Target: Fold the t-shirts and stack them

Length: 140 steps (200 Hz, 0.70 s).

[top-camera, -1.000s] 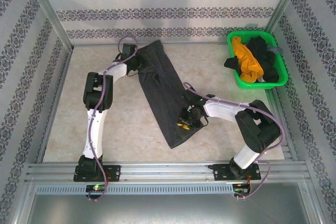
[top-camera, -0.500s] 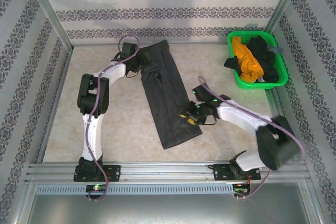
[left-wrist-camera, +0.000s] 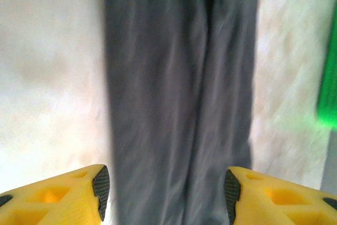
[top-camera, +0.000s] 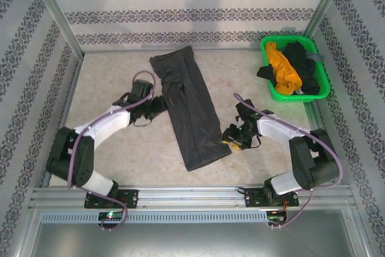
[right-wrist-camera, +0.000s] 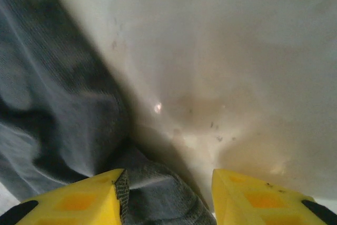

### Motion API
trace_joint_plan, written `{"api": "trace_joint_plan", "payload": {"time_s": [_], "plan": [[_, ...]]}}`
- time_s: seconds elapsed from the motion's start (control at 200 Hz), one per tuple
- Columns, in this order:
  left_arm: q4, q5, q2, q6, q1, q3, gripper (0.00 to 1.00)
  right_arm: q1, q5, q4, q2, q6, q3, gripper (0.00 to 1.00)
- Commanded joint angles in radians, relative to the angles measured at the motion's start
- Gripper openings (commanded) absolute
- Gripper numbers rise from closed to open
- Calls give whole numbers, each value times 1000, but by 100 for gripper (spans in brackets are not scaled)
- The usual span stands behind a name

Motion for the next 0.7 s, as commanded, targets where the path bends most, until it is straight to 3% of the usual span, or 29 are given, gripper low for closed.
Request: {"api": "trace_joint_plan", "payload": {"time_s": [0.0,0.14,0.365,0.535,0.694], "plan": [[-70,-21,-99,-40,-86,-98,60,29,-30,-65,23,-90,16,45],[-34,-91,-185,-135,-197,-212,60,54,-96,-29,49,-97,1,37],[-122,-142,-301,-271,-338,-307,58,125,-134,12,-12,17,-28,0],[-236,-77,-463,-309,-352,-387,58,252,-53,102,-115,216,-78,0],[-213,45,-594,-370,-355,-469,58,403,71,172,-172,445,-127,0]]}}
